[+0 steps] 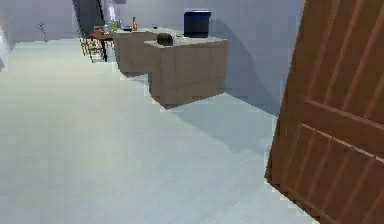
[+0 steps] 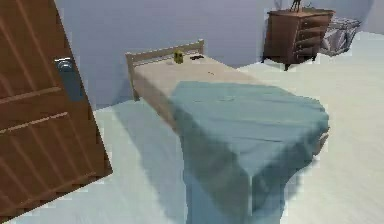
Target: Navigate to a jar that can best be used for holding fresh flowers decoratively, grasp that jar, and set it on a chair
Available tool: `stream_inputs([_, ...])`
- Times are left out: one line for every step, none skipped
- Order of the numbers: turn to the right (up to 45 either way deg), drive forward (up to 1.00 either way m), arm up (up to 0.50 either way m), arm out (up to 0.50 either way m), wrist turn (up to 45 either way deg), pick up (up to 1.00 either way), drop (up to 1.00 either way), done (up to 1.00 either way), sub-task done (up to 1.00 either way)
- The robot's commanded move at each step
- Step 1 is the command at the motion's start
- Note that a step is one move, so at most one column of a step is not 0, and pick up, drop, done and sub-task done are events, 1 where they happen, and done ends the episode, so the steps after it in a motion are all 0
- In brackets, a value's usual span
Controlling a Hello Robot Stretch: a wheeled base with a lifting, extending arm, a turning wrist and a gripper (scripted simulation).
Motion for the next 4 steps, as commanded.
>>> stream_inputs([-30.0, 0.0, 0.0, 0.0, 0.0, 0.0, 0.0, 0.0, 0.0])
stream_inputs([0.0, 1.0, 0.0, 0.0, 0.0, 0.0, 0.0, 0.0, 0.0])
stream_inputs([0.0, 1.0, 0.0, 0.0, 0.0, 0.0, 0.0, 0.0, 0.0])
stream_inputs([0.0, 1.0, 0.0, 0.0, 0.0, 0.0, 0.0, 0.0, 0.0])
